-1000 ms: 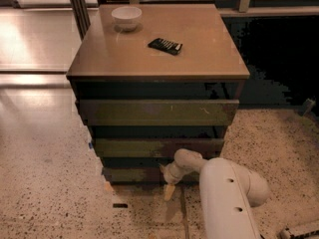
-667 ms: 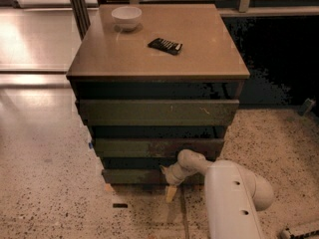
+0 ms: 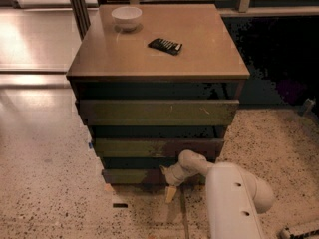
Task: Open bottom drawer
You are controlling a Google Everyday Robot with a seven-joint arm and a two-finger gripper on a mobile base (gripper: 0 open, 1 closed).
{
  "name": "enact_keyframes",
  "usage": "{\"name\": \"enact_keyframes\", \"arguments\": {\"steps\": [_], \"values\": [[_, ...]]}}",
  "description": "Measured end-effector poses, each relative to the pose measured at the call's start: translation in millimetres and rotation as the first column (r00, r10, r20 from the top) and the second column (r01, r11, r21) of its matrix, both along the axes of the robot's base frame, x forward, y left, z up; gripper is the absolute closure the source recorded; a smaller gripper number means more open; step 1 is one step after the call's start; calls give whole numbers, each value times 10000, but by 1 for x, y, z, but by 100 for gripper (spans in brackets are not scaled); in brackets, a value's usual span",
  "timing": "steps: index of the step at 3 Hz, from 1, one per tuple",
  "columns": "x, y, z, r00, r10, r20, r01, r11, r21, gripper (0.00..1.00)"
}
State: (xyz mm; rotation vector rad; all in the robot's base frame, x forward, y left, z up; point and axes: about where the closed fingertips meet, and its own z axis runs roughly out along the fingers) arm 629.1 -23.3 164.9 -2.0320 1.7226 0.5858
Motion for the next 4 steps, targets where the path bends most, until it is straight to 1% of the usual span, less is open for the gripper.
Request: {"name": "enact_keyframes", "arguments": {"steps": [1, 2, 3, 4], "values": [[0, 0, 2, 10000, 0, 0, 0, 10000, 1, 0], [-12, 1, 0, 9999, 78, -122, -73, 9992, 397, 0], [-12, 1, 6, 9999, 79, -119, -74, 9992, 398, 0], [-72, -5, 21, 9989, -150, -448, 198, 9939, 1084, 0]]}}
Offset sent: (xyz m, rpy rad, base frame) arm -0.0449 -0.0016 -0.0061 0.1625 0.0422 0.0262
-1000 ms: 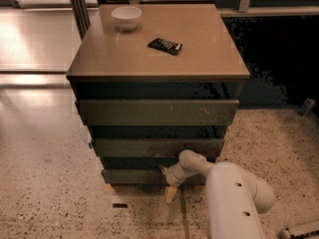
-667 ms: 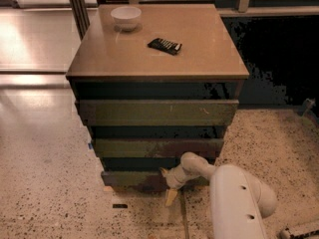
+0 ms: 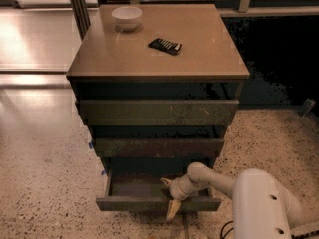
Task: Open bottom drawer
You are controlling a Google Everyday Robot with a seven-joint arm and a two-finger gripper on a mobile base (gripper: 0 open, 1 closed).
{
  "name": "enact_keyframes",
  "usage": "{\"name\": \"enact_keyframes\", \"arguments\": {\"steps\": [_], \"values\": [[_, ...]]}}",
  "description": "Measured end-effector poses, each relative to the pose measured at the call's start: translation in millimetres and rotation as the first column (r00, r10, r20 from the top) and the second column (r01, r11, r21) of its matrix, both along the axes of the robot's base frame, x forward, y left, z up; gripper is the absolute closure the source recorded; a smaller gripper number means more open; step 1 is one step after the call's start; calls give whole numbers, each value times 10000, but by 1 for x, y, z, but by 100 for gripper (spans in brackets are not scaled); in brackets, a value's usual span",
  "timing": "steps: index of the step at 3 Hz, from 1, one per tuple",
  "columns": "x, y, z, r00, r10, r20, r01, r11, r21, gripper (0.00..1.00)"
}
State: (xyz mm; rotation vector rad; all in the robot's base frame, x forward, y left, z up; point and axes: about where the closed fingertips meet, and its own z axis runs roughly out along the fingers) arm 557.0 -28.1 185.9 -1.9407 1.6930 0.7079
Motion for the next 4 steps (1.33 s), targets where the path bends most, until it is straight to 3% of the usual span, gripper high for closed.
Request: {"name": "enact_keyframes", "arguments": {"steps": [2, 4], "values": [[-3, 2, -11, 10000, 31, 4, -31, 9999, -166, 0], [-29, 8, -22, 10000, -13, -1, 12, 9994, -343, 0]]}}
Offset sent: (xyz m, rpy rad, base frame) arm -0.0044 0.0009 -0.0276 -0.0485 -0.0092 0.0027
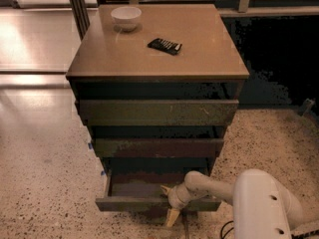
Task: Open bottom drawer
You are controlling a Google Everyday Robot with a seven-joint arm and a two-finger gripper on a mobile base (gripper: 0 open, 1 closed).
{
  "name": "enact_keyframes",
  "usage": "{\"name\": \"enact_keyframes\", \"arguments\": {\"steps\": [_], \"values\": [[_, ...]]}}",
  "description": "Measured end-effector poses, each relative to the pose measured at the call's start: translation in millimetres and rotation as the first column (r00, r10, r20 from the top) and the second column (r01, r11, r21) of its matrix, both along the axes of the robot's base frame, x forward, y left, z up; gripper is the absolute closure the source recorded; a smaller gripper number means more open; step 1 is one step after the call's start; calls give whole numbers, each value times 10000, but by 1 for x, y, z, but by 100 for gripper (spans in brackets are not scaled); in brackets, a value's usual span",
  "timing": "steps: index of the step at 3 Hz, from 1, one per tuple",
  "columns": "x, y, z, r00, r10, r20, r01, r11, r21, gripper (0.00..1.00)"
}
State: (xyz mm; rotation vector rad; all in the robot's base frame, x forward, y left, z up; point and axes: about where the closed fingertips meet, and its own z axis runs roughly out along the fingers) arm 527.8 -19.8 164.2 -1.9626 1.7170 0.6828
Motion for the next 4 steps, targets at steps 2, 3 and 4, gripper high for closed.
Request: {"name": "enact_keyframes", "arguments": {"steps": [2, 3, 4], "values": [[-42, 2, 12, 9994, -230, -259, 232, 9997, 54, 0], [-62, 2, 21, 9979, -259, -590, 266, 9996, 115, 0], [-77, 4, 30, 9950, -131, -992, 151, 9997, 192, 0]]}}
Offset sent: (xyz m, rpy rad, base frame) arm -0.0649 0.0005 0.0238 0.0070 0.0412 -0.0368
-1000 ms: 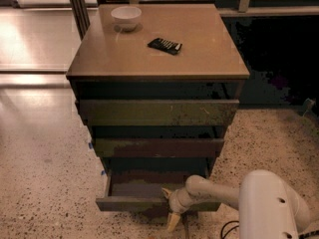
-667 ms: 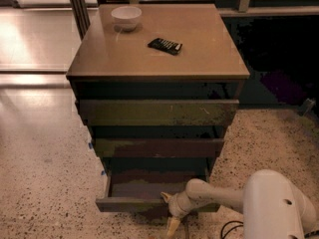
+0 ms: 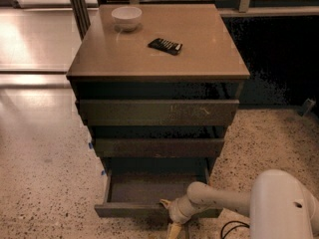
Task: Open bottom drawer
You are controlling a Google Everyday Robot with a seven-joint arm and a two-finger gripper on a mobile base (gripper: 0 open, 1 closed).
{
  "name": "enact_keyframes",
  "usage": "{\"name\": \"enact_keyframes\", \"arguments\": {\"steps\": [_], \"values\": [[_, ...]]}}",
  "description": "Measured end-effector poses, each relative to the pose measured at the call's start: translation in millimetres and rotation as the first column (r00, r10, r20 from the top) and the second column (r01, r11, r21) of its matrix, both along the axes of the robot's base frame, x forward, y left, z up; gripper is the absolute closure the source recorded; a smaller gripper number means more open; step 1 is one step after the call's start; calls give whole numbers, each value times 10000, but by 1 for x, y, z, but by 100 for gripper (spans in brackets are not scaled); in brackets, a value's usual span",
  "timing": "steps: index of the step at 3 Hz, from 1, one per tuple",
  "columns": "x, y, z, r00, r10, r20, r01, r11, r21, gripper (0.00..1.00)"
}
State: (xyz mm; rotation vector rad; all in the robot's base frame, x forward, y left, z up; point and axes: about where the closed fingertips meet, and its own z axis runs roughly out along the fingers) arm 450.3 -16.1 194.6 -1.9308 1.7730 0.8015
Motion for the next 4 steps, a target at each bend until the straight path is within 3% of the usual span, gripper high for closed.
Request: {"name": "enact_keyframes", "arguments": {"steps": [1, 3, 4], "values": [[0, 0, 0, 10000, 1, -3, -1, 10000, 1, 0], [-18, 3, -12, 9941, 192, -1072, -162, 9994, 290, 0], [-25, 6, -6, 9923, 87, -1234, -37, 9991, 412, 0]]}}
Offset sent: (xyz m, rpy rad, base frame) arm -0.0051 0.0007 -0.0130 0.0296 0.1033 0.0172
